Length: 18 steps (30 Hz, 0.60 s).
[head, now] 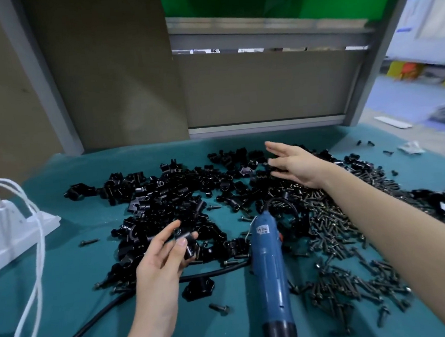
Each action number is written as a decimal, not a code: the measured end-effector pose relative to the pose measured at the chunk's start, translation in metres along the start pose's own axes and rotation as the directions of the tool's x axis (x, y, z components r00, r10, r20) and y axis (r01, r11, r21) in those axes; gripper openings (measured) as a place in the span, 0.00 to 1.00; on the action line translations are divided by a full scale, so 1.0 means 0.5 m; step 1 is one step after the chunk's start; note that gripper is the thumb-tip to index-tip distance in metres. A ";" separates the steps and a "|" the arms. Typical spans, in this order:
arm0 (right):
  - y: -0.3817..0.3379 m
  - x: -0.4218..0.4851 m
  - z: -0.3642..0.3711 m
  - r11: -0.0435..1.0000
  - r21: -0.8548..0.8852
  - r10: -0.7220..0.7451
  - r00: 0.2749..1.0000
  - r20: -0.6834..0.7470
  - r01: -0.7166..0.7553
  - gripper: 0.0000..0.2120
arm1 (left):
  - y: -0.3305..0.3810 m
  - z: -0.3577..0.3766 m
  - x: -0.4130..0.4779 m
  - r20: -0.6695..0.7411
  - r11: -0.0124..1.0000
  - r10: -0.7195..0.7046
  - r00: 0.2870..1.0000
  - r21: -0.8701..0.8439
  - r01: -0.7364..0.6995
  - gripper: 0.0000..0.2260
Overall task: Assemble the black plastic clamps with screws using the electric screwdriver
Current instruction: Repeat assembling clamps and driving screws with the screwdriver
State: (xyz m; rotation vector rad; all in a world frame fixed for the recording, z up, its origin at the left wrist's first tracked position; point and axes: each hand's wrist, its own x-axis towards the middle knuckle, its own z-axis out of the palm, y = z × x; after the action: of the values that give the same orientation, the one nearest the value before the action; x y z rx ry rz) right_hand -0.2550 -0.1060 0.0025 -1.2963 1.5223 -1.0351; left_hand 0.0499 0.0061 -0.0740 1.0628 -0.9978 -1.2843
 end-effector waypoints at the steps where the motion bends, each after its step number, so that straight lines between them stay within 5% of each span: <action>1: 0.006 -0.001 -0.008 0.970 -0.243 -0.023 0.996 -0.088 0.001 0.27 | 0.000 0.001 -0.001 0.005 1.000 0.005 1.000 -0.005 -0.005 0.14; 4: 0.035 0.004 -0.017 0.696 -0.716 -0.039 0.993 -0.107 -0.050 0.25 | 0.000 0.003 -0.003 0.021 1.000 0.017 1.000 -0.024 -0.016 0.14; 6: 0.062 0.009 -0.015 0.582 -0.812 -0.012 0.997 -0.073 -0.053 0.25 | 0.000 0.004 -0.002 0.029 0.999 0.022 0.999 -0.048 -0.020 0.15; 10: 0.081 0.015 -0.005 0.463 -0.886 -0.251 0.960 -0.123 0.007 0.12 | -0.005 0.002 0.002 0.033 0.996 0.023 0.999 -0.082 -0.021 0.19; 12: 0.084 0.020 -0.007 0.493 -0.869 -0.310 0.940 -0.146 0.028 0.09 | -0.007 0.000 0.004 0.035 0.995 0.030 0.999 -0.091 -0.027 0.18; 15: 0.068 0.011 -0.015 0.725 -0.688 -0.332 0.885 -0.325 0.019 0.10 | -0.008 -0.001 0.005 0.033 0.995 0.045 0.998 -0.096 -0.042 0.15; 18: 0.020 -0.039 -0.016 0.979 -0.135 -0.195 0.882 -0.429 0.151 0.06 | -0.008 0.000 0.001 0.035 0.992 0.039 0.999 -0.122 -0.035 0.15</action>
State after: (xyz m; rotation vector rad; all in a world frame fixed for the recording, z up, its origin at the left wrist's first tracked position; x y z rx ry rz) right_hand -0.2635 -0.0851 -0.0031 -1.3439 1.8348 -1.4636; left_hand 0.0490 0.0055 -0.0778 0.9260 -0.9509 -1.3219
